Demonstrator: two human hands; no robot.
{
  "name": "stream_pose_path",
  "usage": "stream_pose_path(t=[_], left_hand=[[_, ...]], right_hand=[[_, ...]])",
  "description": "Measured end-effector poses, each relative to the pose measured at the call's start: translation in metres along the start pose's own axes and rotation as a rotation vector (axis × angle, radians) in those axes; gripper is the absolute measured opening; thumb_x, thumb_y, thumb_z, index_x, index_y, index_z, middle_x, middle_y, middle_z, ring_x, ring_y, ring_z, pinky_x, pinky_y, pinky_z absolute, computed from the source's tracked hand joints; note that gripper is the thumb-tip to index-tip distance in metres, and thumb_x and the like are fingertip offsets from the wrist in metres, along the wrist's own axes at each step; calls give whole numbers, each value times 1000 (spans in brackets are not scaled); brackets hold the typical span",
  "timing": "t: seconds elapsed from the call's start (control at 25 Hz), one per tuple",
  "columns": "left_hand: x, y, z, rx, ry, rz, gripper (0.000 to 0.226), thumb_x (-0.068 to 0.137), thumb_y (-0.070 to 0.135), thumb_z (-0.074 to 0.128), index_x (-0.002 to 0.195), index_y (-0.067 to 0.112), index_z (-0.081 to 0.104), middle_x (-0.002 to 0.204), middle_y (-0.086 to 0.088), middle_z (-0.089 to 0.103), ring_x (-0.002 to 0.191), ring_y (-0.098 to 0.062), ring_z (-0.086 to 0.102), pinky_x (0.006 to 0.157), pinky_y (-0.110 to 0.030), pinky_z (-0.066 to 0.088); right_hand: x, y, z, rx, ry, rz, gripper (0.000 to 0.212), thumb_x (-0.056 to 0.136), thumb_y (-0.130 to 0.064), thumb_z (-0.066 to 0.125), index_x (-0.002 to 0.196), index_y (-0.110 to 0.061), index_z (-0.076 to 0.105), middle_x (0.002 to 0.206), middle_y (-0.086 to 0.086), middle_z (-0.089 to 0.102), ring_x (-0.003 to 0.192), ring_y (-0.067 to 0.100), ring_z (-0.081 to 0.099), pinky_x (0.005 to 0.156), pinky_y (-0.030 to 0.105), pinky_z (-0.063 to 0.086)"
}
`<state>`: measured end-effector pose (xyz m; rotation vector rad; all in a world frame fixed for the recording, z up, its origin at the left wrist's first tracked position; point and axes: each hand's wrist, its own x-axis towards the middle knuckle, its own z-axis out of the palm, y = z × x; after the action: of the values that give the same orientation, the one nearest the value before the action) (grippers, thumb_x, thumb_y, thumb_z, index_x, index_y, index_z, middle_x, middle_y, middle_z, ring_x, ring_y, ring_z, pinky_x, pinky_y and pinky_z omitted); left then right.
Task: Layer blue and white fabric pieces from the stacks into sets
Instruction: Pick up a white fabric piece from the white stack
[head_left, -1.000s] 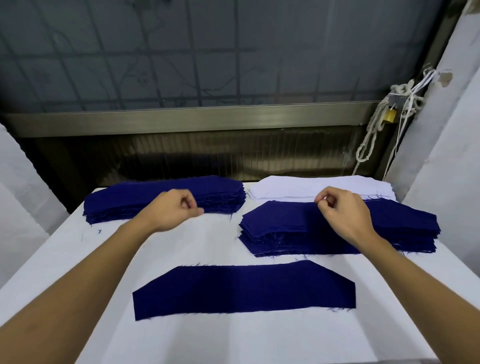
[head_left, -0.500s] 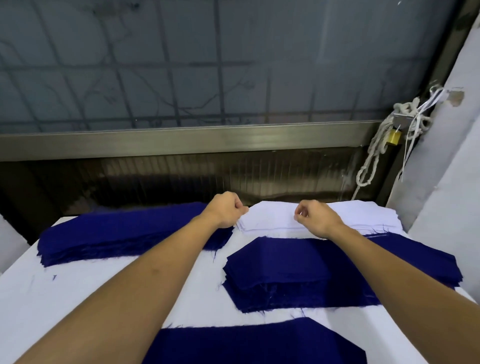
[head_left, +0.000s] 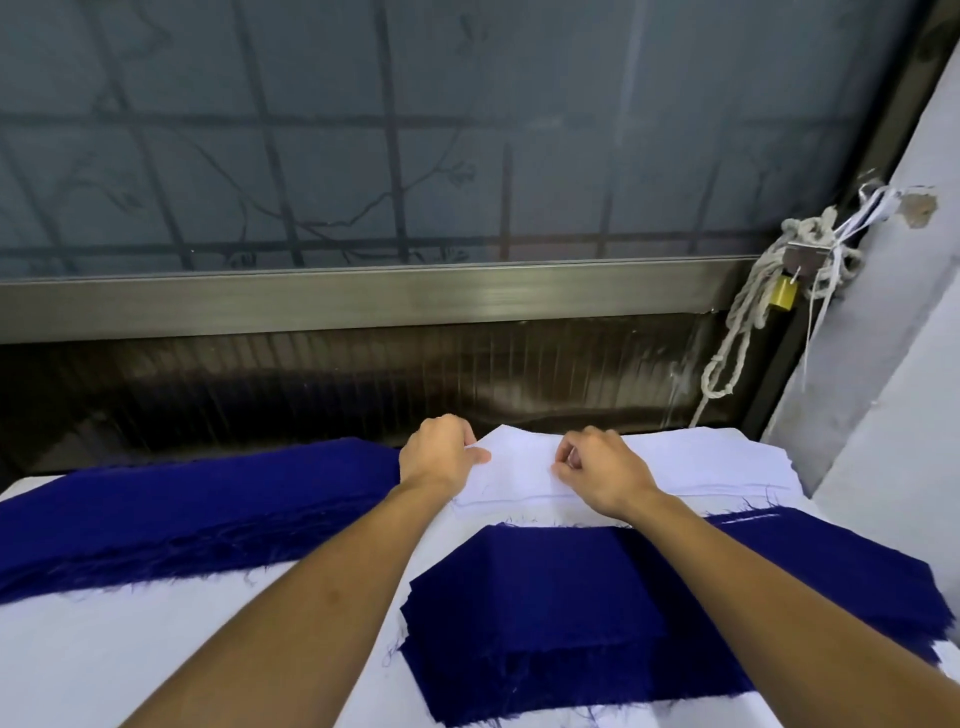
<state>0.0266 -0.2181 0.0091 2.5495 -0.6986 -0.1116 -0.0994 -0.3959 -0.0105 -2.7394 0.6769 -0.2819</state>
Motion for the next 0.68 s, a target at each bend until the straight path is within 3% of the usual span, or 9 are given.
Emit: stream_pose_path(t=[0.16,0.24,0.32,0.4,0.48,0.6,0.68], left_hand=[[-5,8,-4,318,37,150,34,105,40,53,85,15,65,84,-2,67,79,-21,61,72,-34,46],[-10,12,-5,499,131,222,36,109,37,43,96,18,70,92,-1,70,90,-21,62,81,-36,44],[-16,14,-5,555,217,317,27,108,27,45,106,22,71,99,1,71,99,-20,60,85,-37,45],[-22,17,-11,375,245,380,21,106,24,51,113,25,72,106,5,71,102,-17,61,84,-35,51],[-29,22,-24,96,210,376,17,104,32,56,107,26,72,101,8,72,96,-13,64,76,-32,53],[-44,28,-47,-65,184,334,18,102,39,57,90,26,62,77,8,65,74,-12,61,58,-27,44],[-52,26,-65,-78,174,299,25,104,40,54,84,25,60,67,6,59,68,-15,60,58,-31,47]], right_hand=[[-2,-3,0,-31,10,1,13,98,-39,58,102,-28,63,112,-5,60,107,17,52,86,34,52],[-4,-5,1,-127,85,-36,23,99,-39,57,118,-27,60,124,-3,56,113,17,51,93,33,50],[-5,-8,0,-216,243,-138,40,99,-38,59,136,-25,52,137,-3,50,123,17,48,102,33,44],[-4,-17,-7,-135,313,-231,50,99,-37,61,145,-26,46,146,-5,47,135,16,43,110,34,36],[-1,-27,-17,40,297,-249,43,99,-38,61,140,-28,53,143,-8,52,137,14,40,113,34,28],[-3,-34,-31,184,298,-199,22,97,-40,64,113,-26,70,119,-8,64,122,12,48,103,33,27],[-10,-33,-41,225,261,-132,23,96,-42,65,111,-26,71,112,-8,59,115,13,44,97,33,29]])
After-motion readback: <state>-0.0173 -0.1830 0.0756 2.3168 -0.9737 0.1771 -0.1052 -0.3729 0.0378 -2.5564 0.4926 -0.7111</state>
